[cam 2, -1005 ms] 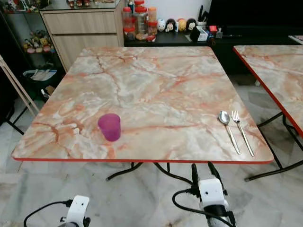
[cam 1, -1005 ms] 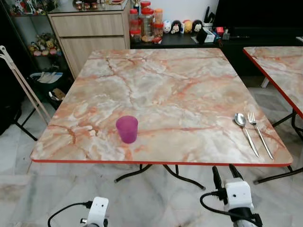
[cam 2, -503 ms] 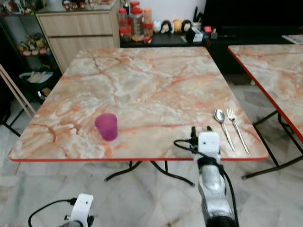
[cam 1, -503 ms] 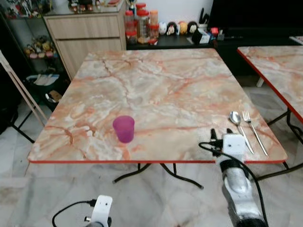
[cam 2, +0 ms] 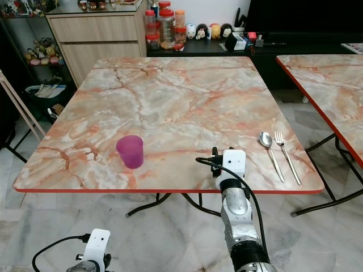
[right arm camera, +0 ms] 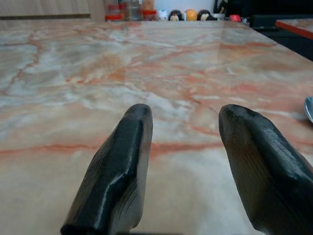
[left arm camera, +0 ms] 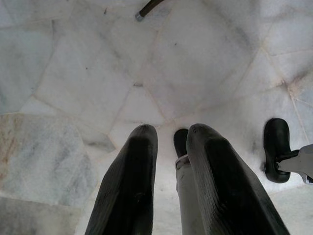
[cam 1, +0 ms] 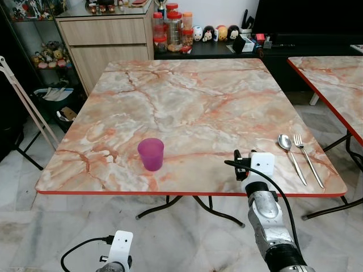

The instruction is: Setting the table

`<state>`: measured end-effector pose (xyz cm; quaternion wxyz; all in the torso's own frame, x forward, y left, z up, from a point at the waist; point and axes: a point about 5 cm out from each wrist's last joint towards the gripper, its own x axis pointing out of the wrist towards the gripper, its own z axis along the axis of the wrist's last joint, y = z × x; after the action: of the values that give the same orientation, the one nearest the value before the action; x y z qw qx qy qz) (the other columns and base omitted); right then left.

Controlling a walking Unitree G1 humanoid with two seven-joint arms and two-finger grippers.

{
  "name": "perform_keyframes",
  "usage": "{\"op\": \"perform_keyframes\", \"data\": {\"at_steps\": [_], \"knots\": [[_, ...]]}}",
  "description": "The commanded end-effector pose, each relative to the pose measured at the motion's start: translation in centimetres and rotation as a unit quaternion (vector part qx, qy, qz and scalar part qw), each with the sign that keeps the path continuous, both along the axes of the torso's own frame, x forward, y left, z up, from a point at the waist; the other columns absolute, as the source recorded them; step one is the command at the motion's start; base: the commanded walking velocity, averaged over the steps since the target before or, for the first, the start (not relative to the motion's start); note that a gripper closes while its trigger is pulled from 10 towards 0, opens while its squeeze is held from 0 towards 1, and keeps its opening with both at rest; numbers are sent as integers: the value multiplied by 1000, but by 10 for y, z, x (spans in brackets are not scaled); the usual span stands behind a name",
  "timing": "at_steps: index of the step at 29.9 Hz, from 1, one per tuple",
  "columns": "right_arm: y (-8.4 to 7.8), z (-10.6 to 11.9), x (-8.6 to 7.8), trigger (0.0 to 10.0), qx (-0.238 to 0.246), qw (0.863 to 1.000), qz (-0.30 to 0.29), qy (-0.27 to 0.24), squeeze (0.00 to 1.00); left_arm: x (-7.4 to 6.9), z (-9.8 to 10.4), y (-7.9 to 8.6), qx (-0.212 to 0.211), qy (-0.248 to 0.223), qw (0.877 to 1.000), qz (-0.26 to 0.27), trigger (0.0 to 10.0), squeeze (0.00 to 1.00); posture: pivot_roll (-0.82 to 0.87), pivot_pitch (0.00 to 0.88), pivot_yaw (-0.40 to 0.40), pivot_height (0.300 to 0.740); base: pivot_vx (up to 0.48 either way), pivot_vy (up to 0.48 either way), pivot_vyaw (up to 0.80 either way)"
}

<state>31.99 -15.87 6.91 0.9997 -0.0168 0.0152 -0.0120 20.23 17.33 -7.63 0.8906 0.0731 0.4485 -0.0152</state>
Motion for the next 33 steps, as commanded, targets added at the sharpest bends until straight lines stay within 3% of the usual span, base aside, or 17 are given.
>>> {"op": "perform_keyframes", "data": {"at_steps": [1,17,33], "knots": [[2,2,2,10000,6,1000,3,-4,0,-2,-1,3,8,1,1000,0,10000,0,-59,0,-6,725,0,-285,0],[2,-3,3,10000,-3,1000,15,6,0,-4,-2,2,10,3,1000,-1,10000,0,-50,0,-24,725,0,-286,0],[7,-4,4,10000,-1,1000,25,6,0,-4,-1,3,-12,-10,1000,19,10000,0,-45,0,-34,725,0,0,0]]}}
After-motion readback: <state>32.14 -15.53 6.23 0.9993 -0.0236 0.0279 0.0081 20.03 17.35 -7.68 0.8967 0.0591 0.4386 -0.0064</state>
